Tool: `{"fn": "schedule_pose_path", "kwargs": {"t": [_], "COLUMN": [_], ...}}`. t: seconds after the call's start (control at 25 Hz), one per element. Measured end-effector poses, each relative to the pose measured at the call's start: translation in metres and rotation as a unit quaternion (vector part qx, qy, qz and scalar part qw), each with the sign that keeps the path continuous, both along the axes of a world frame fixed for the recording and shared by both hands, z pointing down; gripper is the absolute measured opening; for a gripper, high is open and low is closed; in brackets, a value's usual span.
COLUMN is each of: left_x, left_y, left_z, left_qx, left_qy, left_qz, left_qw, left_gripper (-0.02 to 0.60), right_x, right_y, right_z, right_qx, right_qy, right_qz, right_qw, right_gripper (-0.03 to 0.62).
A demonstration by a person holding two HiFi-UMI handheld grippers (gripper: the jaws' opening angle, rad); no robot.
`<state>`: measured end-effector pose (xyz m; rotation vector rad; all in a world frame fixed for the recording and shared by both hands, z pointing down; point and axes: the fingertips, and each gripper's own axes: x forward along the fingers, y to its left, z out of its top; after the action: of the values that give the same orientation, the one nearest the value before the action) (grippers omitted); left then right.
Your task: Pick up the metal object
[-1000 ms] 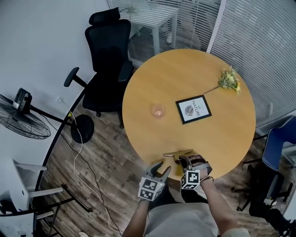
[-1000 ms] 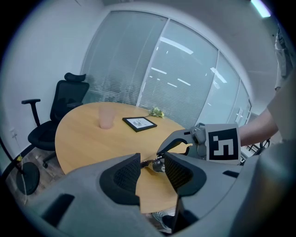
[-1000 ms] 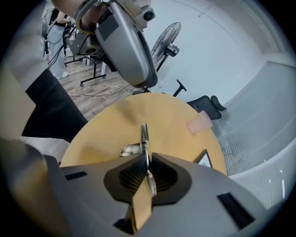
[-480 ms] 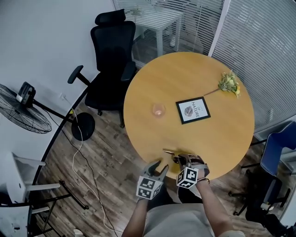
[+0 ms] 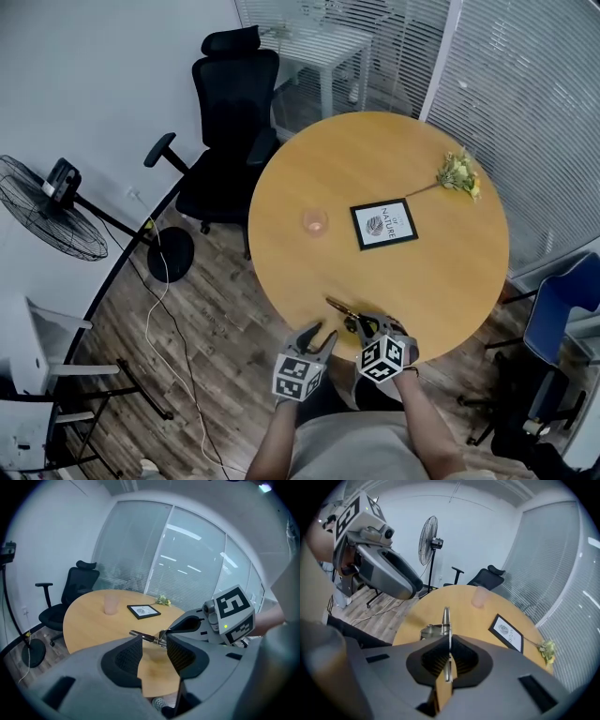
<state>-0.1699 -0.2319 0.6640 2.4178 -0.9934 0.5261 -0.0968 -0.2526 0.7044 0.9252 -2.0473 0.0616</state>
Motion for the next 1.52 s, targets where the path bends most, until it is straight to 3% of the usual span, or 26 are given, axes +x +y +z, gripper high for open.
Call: {"fn": "schedule_pose_path", "kwargs": {"t": [0.28, 0.56, 1.12, 1.52], "left_x": [0.024, 0.054, 0.103, 0.106], "left_y": [0.006, 0.019, 0.036, 0.04], "left_z": [-0.022, -0.039, -0.079, -0.08], "left_qx": [0.017, 0.036, 0.068, 0.071], "left_qy": [0.003, 0.004, 0.044, 0.039], "left_qz": [-0.016, -0.024, -0.048, -0.066], "left_qw": [0.9997, 0.9991, 0.9956, 0.9945], "left_gripper": [0.16, 0.16, 0.158, 0.158], "right_x": [0.029, 0.068, 0.13, 0.151], "right_y": [0.008, 0.019, 0.045, 0.049], "right_z": [-0.033, -0.055, -0.08, -0.092], "right_qx": [-0.004, -0.017, -0.017, -0.016], "right_qy": [-0.086, -0.185, -0.258, -0.346], "right_qz": [0.053, 0.112, 0.148, 0.187], "right_qw": [0.995, 0.976, 0.955, 0.919], "right_gripper": [0.003, 0.003, 0.003, 0.003]}}
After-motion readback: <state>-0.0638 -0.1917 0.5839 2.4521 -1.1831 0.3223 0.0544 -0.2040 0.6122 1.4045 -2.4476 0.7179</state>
